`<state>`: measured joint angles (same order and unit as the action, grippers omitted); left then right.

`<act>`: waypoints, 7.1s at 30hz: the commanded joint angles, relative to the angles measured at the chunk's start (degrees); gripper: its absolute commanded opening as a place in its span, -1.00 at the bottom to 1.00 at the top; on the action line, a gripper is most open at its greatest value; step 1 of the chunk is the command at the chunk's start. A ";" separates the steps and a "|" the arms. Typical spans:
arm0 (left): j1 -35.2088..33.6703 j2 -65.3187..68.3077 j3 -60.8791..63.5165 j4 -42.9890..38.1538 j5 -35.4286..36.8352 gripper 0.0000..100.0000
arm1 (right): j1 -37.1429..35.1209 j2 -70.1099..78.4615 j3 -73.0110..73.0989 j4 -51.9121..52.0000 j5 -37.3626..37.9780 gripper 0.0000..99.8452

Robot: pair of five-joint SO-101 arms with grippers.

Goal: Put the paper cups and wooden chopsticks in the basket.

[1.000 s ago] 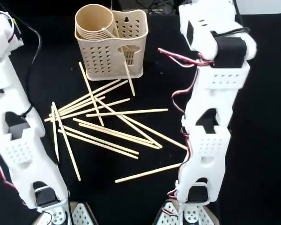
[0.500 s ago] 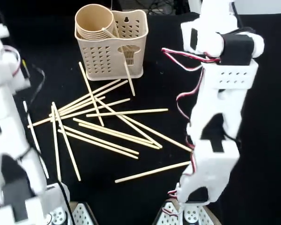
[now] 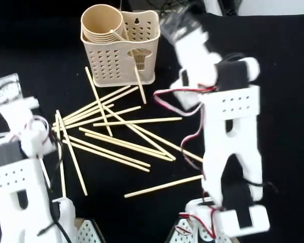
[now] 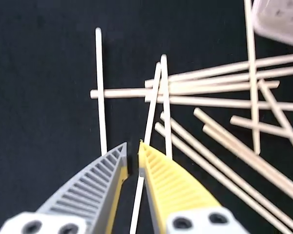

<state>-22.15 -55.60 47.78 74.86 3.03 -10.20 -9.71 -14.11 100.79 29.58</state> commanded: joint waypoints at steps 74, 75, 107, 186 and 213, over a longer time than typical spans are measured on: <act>-0.57 -20.66 42.77 -22.95 -17.58 -0.88 | 8.62 -3.21 51.38 -32.88 25.85 -0.98; -0.57 -20.66 42.77 -22.95 -17.58 -0.88 | 10.64 -3.56 51.38 -33.05 26.90 -0.98; -0.57 -20.66 42.77 -22.95 -17.58 -0.88 | 17.49 9.71 42.59 -42.73 18.29 -0.72; -0.57 -20.75 43.21 -23.03 -17.58 -0.88 | 44.22 -1.45 57.80 -46.68 43.16 -0.97; -0.57 -20.75 43.30 -23.03 -17.58 -0.88 | 24.53 1.63 55.52 -50.02 31.47 -0.54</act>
<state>-22.24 -75.65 91.30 52.97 -14.29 14.51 -8.84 43.82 52.26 62.02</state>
